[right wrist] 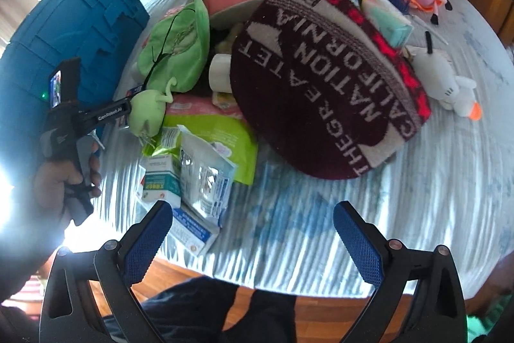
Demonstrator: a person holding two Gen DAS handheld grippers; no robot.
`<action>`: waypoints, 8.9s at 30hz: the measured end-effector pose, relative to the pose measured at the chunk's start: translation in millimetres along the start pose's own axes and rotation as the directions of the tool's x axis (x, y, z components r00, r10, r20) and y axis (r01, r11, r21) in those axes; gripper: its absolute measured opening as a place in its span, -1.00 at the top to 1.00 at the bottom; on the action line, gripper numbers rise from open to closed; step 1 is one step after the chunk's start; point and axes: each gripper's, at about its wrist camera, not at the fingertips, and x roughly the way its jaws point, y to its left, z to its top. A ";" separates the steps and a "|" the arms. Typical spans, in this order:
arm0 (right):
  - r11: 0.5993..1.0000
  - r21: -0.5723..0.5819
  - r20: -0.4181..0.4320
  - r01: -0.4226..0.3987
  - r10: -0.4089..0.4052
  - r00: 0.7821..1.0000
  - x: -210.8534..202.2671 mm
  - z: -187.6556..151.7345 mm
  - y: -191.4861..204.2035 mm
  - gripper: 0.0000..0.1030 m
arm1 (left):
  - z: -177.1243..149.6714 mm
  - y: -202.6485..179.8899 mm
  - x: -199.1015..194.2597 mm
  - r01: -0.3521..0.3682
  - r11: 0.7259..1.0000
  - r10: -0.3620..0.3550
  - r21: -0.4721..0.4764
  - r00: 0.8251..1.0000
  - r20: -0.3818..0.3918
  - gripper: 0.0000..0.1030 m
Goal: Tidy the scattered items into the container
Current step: 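Lower the left gripper toward the blue-and-red floss box while the right gripper approaches the white packet, then grasp the floss box with the left gripper while the right gripper grasps the white packet, then lift the floss box and white packet and carry both over the blue crate, then open the left gripper over the crate while the right gripper releases the packet, then move both grippers back over the pile on the bed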
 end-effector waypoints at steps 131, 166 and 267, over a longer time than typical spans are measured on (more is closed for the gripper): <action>0.998 0.053 0.497 0.039 -0.060 0.865 -260.0 74.1 0.9 0.07 | 101.3 -101.9 -339.3 0.002 0.988 -0.056 0.152 0.933 0.355 -0.17; 0.991 -0.130 0.515 0.039 0.034 0.856 -198.7 142.1 337.5 0.06 | 143.0 215.5 -365.0 0.096 0.993 -0.119 0.074 0.894 0.432 -0.17; 0.999 0.051 0.347 0.019 -0.035 0.937 -159.4 49.8 -27.6 -1.00 | 30.5 -55.0 -160.7 0.148 0.988 -0.148 -0.030 0.989 0.014 -1.00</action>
